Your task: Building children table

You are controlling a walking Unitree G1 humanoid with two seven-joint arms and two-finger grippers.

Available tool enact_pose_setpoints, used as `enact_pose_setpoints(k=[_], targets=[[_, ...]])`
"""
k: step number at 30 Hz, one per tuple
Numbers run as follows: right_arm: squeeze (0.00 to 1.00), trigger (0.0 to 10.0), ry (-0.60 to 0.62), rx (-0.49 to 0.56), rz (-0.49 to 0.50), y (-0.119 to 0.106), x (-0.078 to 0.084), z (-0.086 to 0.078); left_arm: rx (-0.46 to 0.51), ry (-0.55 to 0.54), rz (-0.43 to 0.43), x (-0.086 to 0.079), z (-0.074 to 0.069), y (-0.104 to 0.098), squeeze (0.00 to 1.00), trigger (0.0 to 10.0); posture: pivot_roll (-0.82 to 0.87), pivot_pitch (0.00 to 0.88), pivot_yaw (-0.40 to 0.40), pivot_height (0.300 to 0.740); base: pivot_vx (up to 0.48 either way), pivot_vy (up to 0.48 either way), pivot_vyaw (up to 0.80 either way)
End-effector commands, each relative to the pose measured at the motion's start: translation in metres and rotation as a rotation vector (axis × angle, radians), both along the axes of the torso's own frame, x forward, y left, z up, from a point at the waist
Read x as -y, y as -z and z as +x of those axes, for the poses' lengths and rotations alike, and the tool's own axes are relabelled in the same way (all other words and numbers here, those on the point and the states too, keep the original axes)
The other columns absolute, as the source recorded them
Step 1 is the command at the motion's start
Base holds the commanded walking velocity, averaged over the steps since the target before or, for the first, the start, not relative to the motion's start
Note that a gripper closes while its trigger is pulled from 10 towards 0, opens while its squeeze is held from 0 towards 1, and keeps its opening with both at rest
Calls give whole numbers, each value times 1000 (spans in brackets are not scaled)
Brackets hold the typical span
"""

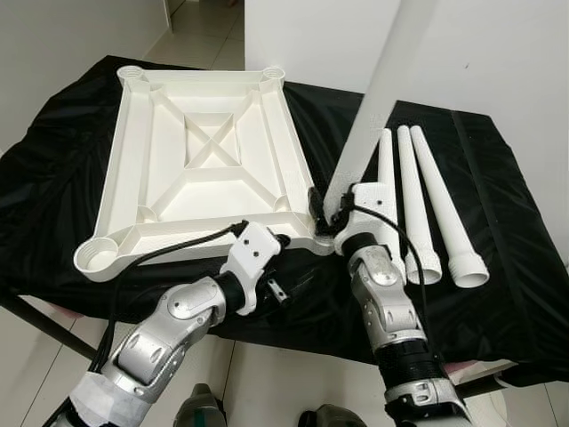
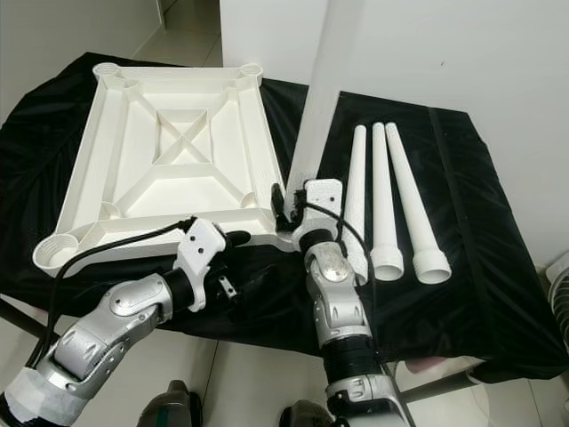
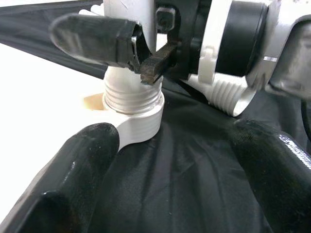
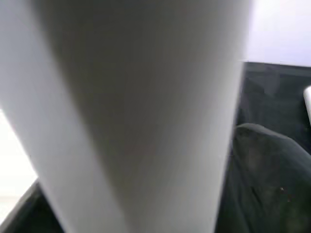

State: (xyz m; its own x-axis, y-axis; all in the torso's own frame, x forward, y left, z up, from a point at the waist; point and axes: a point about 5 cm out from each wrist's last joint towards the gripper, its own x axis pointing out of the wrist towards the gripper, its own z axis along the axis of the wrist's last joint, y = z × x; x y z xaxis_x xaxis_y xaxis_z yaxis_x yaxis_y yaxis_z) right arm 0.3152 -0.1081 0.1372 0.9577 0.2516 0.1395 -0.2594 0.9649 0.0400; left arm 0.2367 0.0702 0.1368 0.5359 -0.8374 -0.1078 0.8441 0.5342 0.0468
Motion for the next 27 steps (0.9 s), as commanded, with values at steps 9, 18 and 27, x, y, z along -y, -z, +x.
enact_pose_setpoints(k=[9, 18, 27], targets=[[0, 10000, -194, -3, -109, -10, 17, 17, -9, 95, -1, 2, -2, -2, 0, 10000, 64, 0, -44, 740, 0, 0, 0], [0, 10000, -529, -63, -218, 2, 10, 20, 1, 101, -1, 3, 2, -4, 0, 10000, 63, 0, -43, 740, 0, 0, 0], [0, 10000, -581, -101, -235, 13, 6, 27, 5, 108, -6, 6, 2, -4, 0, 10000, 73, 0, -47, 740, 0, 0, 0]])
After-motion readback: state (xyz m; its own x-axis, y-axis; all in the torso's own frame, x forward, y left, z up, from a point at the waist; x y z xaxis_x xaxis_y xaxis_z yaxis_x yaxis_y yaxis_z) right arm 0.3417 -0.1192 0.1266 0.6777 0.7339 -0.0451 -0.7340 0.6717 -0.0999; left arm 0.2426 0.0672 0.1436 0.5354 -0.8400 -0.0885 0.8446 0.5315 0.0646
